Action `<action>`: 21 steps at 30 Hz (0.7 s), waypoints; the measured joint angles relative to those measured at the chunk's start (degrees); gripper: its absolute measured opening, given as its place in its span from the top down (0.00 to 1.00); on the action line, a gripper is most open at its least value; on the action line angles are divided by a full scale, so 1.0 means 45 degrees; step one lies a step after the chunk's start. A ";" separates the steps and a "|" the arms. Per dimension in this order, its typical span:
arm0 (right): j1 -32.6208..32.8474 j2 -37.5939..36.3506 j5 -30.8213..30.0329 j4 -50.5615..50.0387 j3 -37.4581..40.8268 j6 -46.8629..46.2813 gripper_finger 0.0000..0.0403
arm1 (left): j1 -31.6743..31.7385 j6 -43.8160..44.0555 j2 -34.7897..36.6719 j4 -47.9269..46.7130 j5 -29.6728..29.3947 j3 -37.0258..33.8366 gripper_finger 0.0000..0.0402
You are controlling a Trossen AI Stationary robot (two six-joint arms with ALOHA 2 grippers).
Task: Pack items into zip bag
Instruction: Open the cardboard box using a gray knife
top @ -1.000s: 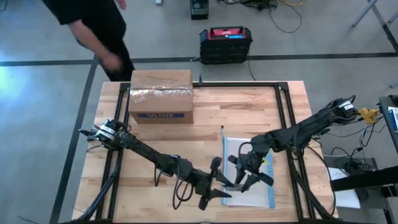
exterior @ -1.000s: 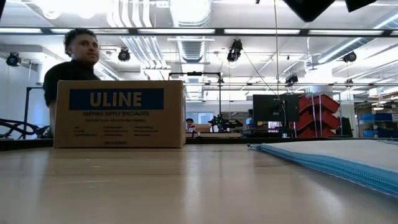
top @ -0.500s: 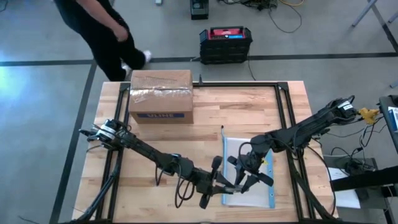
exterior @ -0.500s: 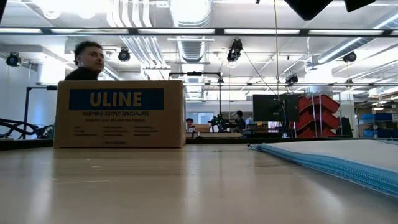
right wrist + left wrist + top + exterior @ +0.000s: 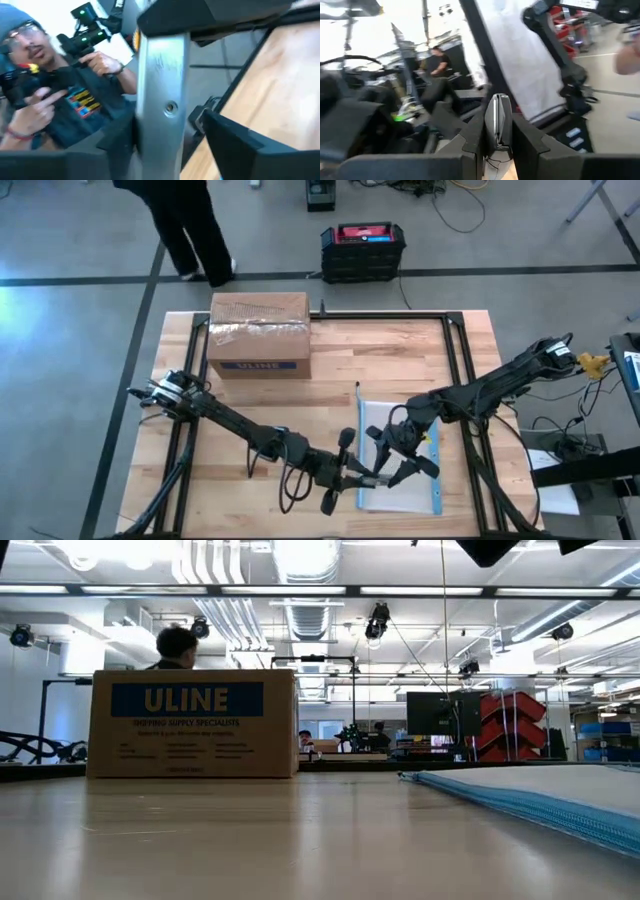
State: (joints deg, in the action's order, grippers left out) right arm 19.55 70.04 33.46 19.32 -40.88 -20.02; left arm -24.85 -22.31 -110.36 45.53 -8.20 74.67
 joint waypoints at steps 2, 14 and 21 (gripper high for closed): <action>0.0000 -0.0337 -0.0433 -0.0207 0.0000 0.0445 0.38 | -0.0027 0.0164 0.0196 -0.0030 -0.0472 -0.0102 0.87; 0.0517 -0.3735 -0.6424 -0.3183 0.0245 0.4007 0.35 | -0.0559 0.0330 0.1465 0.2617 -0.3955 -0.1945 0.87; 0.0956 -0.5031 -0.9710 -0.2348 0.2184 0.4470 0.40 | -0.0328 -0.0042 0.1791 0.9474 -0.4251 -0.4789 0.87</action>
State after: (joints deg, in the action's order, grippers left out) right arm 23.85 47.40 -10.23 8.76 -31.06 0.10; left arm -26.33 -22.50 -102.30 88.17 -27.33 53.12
